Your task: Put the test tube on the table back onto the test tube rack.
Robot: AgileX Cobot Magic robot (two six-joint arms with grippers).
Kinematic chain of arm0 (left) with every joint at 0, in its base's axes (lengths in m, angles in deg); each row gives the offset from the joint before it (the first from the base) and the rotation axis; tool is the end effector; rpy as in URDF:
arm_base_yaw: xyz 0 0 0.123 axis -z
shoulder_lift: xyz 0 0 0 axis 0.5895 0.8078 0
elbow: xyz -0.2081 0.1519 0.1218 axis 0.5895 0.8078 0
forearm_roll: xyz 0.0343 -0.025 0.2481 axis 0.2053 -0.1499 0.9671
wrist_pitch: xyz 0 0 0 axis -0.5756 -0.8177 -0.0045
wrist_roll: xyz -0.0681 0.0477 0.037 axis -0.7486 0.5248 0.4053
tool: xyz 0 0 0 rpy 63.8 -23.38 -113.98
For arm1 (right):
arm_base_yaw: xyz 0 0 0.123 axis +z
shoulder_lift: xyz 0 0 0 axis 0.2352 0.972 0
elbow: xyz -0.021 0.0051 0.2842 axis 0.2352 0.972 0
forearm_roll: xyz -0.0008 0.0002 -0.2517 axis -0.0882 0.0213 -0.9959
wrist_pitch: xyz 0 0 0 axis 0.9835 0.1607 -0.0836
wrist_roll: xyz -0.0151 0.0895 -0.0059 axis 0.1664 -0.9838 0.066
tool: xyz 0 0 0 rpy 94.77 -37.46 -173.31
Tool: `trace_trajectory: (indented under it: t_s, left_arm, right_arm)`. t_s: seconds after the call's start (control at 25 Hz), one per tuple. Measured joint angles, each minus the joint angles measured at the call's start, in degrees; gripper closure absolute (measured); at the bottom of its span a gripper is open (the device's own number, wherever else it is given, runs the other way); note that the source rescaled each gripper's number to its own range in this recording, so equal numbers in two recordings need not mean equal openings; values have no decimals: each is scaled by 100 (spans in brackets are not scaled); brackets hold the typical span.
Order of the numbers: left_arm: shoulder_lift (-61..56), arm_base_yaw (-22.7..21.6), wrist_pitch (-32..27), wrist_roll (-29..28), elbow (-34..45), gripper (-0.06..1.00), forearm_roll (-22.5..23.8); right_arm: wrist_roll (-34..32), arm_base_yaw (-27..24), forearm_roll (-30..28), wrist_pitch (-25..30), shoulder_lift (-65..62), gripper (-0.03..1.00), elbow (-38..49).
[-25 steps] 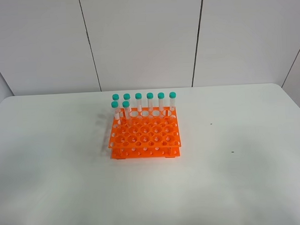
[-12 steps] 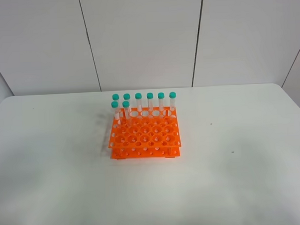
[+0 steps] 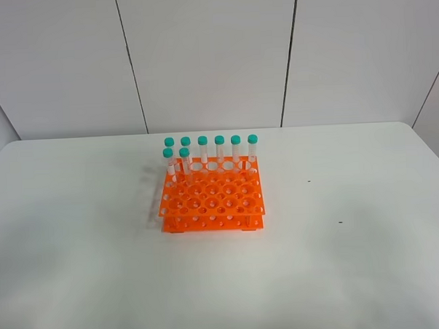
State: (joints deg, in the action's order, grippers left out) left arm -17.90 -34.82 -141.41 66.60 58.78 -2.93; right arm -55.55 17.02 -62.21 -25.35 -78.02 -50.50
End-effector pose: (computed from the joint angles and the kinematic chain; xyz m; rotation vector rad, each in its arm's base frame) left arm -0.0066 -0.0025 0.2793 0.0709 2.0265 -0.0255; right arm -0.0036 0.0066 0.2779 -0.0919 2.0131 0.1229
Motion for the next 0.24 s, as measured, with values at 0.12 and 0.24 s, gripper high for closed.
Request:
trace_trajectory:
  t_s: [0.12,0.24]
  left_arm:
    - [0,0,0,0,0,1,0]
    - [0,0,0,0,0,1,0]
  right_arm:
    - [0,0,0,0,0,-3,0]
    - [0,0,0,0,0,-3,0]
